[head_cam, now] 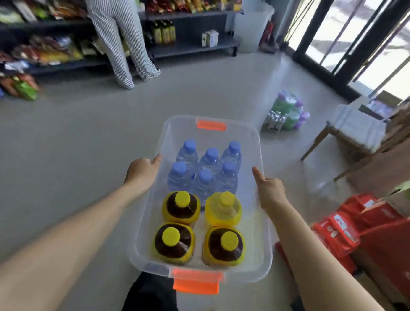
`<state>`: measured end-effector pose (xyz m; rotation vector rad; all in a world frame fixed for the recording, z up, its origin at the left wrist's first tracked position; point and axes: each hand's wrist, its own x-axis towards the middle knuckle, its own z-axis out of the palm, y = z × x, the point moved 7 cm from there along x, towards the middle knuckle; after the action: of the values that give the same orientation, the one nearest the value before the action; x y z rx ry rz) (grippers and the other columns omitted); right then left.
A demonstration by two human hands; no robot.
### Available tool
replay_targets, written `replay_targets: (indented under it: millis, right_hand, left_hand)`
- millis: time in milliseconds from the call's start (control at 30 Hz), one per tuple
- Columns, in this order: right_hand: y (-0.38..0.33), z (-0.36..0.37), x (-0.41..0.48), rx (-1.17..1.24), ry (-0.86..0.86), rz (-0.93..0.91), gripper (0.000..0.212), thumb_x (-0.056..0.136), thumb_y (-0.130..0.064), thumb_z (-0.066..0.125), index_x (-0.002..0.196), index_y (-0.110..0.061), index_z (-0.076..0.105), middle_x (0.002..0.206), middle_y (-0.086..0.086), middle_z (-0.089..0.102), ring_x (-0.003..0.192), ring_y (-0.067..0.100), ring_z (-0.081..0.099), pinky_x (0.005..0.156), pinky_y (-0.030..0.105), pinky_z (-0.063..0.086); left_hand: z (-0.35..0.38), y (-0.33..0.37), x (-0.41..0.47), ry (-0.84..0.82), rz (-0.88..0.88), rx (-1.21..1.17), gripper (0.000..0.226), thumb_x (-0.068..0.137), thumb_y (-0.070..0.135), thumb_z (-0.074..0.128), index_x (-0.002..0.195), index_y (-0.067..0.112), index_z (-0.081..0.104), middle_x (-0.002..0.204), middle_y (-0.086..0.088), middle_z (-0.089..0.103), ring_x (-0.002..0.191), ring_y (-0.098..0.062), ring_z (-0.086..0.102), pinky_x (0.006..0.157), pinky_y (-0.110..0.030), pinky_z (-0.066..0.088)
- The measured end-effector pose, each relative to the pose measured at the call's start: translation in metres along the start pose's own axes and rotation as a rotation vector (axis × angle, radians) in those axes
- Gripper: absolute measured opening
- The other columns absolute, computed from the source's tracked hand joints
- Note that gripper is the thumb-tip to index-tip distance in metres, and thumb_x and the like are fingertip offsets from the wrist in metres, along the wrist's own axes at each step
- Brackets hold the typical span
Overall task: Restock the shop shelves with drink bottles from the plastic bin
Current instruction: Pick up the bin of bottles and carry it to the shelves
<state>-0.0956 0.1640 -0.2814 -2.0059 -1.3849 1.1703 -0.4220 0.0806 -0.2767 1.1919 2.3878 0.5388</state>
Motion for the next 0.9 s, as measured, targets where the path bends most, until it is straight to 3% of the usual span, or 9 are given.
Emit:
replay_targets:
  millis: [167,367,433,600,900]
  right_hand:
    - [-0.071,0.099,0.030,-0.051,-0.076,-0.030,0.056,0.088,-0.054,0.055,0.058,-0.008,0.042,0.056,0.009,0.037,0.051,0.022,0.035,0.052,0.031,0.030]
    - [-0.160,0.214,0.055,-0.029,-0.169,-0.077,0.054,0.086,-0.056,0.055,0.071,-0.004,0.052,0.063,0.011,0.042,0.057,0.022,0.040,0.057,0.031,0.033]
    - [-0.194,0.246,0.067,-0.038,-0.198,-0.106,0.055,0.086,-0.056,0.054,0.072,-0.003,0.056,0.065,0.012,0.047,0.060,0.023,0.043,0.059,0.031,0.036]
    - [-0.286,0.327,0.101,-0.124,-0.267,-0.194,0.056,0.088,-0.056,0.053,0.059,-0.009,0.041,0.059,0.008,0.041,0.054,0.023,0.040,0.057,0.030,0.034]
    - [-0.429,0.494,0.186,-0.251,-0.452,-0.341,0.057,0.088,-0.056,0.052,0.057,-0.011,0.035,0.058,0.008,0.037,0.055,0.024,0.038,0.056,0.030,0.033]
  left_hand:
    - [-0.049,-0.064,0.077,0.029,-0.069,-0.036,0.065,0.099,0.042,0.028,0.082,-0.012,0.060,0.096,-0.032,0.063,0.094,-0.041,0.058,0.075,-0.036,0.040]
    - [-0.121,-0.133,0.163,0.091,-0.143,-0.058,0.061,0.099,0.045,0.026,0.056,0.005,0.043,0.084,-0.028,0.061,0.078,-0.036,0.054,0.066,-0.033,0.034]
    - [-0.146,-0.151,0.188,0.126,-0.172,-0.074,0.062,0.098,0.046,0.027,0.058,0.003,0.046,0.082,-0.028,0.060,0.079,-0.038,0.056,0.066,-0.035,0.035]
    - [-0.193,-0.200,0.255,0.204,-0.260,-0.077,0.065,0.099,0.045,0.027,0.071,-0.005,0.057,0.091,-0.031,0.063,0.089,-0.041,0.058,0.072,-0.036,0.041]
    - [-0.243,-0.280,0.389,0.310,-0.475,-0.113,0.066,0.099,0.043,0.029,0.078,-0.012,0.058,0.091,-0.032,0.062,0.088,-0.042,0.058,0.071,-0.036,0.040]
